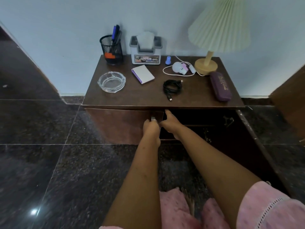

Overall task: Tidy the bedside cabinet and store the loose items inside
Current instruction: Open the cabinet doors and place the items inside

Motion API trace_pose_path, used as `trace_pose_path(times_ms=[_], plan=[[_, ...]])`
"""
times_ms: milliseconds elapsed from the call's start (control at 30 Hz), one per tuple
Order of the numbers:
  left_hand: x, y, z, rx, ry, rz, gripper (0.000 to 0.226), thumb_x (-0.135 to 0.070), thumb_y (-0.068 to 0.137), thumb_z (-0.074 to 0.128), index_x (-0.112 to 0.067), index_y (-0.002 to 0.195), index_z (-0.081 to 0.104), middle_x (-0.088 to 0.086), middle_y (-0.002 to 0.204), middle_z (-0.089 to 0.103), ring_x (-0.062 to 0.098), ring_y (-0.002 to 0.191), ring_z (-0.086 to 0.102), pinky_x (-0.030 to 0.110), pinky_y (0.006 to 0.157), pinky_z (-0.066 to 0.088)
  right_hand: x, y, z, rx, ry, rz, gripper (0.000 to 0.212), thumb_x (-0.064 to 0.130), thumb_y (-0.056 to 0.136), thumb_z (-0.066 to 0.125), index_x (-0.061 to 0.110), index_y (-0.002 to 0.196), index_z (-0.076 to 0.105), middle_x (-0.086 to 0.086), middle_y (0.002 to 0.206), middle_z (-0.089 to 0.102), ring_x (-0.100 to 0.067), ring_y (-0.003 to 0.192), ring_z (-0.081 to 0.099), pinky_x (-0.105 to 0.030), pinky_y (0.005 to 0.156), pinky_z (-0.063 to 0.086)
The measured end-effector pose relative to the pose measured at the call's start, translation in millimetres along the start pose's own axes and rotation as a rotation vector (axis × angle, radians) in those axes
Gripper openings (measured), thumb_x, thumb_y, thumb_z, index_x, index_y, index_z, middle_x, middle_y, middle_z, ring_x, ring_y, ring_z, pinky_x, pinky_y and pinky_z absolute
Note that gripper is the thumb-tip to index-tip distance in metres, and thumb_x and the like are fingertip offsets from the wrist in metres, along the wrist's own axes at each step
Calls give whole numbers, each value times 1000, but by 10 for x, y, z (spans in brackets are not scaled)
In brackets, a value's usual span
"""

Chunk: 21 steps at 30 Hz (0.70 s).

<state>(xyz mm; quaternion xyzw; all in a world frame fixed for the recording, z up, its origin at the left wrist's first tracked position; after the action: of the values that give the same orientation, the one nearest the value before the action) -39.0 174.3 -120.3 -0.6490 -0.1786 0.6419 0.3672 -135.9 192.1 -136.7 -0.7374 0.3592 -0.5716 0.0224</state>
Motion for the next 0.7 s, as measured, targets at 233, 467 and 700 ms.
trace_pose_path(times_ms=[233, 467, 700], plan=[[99, 18, -103, -55, -30, 18, 56, -36, 96, 46, -12, 144, 29, 11, 142, 44, 29, 127, 46, 41, 105, 39, -48, -182, -61, -24, -30, -10, 30, 1, 85, 50, 22, 104, 61, -1, 107, 63, -20, 101, 58, -28, 71, 47], [259, -286, -418, -328, -70, -92, 74, -14, 89, 58, -9, 148, 14, 21, 141, 42, 34, 124, 49, 43, 101, 43, -23, -721, 180, 481, -335, 130, 48, -8, 86, 36, 19, 116, 62, -3, 123, 63, -14, 103, 61, -35, 85, 44], [331, -541, -1399, -566, 414, 58, 57, -8, 84, 51, -14, 138, 33, 21, 129, 52, 38, 116, 52, 43, 92, 46, 59, -1357, 936, 865, -604, 98, 54, -4, 88, 52, 23, 134, 48, 10, 133, 57, -15, 119, 50, -41, 96, 46]])
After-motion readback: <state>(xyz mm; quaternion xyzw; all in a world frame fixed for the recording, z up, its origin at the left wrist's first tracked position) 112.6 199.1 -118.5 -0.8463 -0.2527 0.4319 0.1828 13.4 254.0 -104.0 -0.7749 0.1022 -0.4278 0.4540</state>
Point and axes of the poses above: each hand's wrist, its own y-axis towards the middle knuckle, its own z-axis out of the palm, x = y × z, the point moved 4 cm from there along y, towards the middle knuckle
